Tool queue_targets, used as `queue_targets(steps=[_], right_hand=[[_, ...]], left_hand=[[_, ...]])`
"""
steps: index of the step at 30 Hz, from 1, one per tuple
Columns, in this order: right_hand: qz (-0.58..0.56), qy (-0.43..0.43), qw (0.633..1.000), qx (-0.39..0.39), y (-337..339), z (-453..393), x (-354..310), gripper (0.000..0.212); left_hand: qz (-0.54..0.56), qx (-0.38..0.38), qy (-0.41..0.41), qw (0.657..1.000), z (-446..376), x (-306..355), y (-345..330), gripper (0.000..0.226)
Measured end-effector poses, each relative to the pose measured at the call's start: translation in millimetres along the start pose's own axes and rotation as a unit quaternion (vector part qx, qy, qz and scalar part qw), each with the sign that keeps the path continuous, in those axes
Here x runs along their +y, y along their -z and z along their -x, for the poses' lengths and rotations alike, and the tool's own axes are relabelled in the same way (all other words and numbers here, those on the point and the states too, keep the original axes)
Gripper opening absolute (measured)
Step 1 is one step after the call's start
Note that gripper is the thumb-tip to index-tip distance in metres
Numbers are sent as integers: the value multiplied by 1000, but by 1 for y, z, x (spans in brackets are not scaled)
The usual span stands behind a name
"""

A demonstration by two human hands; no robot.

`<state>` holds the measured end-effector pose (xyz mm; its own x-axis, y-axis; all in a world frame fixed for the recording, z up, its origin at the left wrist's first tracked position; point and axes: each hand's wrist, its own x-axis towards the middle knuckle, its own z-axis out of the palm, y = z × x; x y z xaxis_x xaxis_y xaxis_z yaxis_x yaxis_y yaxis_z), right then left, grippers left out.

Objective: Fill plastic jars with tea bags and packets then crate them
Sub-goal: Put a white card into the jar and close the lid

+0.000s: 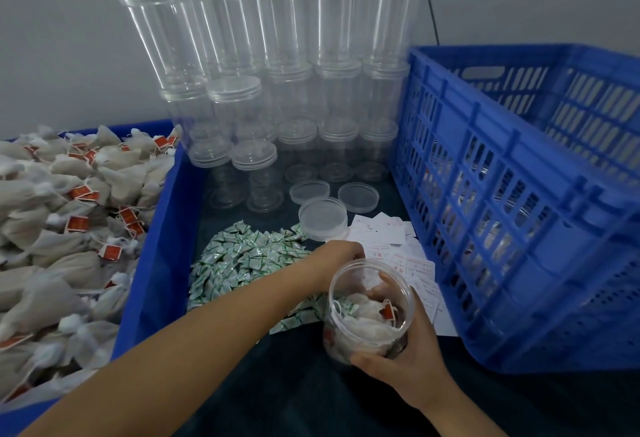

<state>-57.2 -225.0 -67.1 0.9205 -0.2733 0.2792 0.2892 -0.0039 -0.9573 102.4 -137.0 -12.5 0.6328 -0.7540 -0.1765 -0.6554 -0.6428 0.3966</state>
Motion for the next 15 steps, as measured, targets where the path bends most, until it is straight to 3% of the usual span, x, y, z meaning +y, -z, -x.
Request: queue_targets(steps=[5,11,15], right_hand=[[23,-2,1000,2,1,1,0,83],[38,-1,999,0,0,2,-2,78],[46,0,999,-5,-1,2,-5,79]], left_hand=[[31,34,-28,999,5,-5,7,8],[13,66,-37,997,9,-4,18,15],[-2,70,-27,997,10,-3,24,5]])
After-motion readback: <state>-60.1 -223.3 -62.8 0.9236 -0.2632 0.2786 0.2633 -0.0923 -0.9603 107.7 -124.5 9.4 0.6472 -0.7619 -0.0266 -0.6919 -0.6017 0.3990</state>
